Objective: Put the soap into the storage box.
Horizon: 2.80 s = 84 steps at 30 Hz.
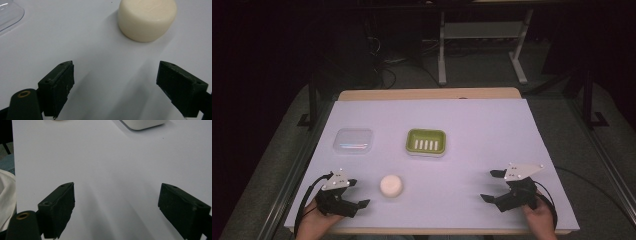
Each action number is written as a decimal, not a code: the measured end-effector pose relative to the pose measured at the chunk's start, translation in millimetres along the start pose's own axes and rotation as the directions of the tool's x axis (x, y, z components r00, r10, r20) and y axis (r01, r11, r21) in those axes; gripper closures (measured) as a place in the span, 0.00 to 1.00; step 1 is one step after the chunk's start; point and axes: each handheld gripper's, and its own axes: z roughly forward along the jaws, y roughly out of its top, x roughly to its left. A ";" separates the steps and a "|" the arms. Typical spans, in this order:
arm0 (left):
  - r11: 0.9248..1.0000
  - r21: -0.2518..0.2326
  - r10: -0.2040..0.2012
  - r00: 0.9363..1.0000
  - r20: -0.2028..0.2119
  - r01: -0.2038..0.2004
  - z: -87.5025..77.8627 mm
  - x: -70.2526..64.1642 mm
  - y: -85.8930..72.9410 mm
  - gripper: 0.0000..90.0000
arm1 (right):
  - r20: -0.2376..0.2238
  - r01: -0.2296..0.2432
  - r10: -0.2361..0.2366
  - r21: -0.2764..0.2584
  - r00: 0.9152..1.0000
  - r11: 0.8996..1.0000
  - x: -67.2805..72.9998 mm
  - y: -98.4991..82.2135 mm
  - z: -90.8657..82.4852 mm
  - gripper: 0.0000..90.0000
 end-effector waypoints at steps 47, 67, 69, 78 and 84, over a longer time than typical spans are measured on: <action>0.987 0.068 0.142 0.987 0.081 -0.148 9.9 -20.7 49.1 0.16 | 0.010 -0.017 0.017 -0.002 1.000 1.000 -0.5 -4.1 -1.6 0.15; 0.978 0.101 0.174 0.980 0.097 -0.184 22.5 -24.8 62.9 0.16 | 0.008 -0.024 0.024 -0.001 1.000 1.000 -0.6 -4.9 -1.3 0.15; 0.977 0.102 0.180 0.979 0.093 -0.189 23.0 -24.6 63.9 0.16 | 0.008 -0.023 0.023 -0.001 1.000 1.000 -0.7 -4.8 -1.2 0.15; 0.974 0.107 0.192 0.977 0.096 -0.202 26.5 -25.9 68.6 0.15 | 0.007 -0.022 0.022 -0.002 1.000 1.000 -0.4 -4.7 -1.5 0.15; 0.971 0.117 0.199 0.975 0.098 -0.210 30.4 -27.0 72.4 0.15 | 0.006 -0.017 0.017 -0.003 1.000 1.000 0.1 -4.4 -1.3 0.15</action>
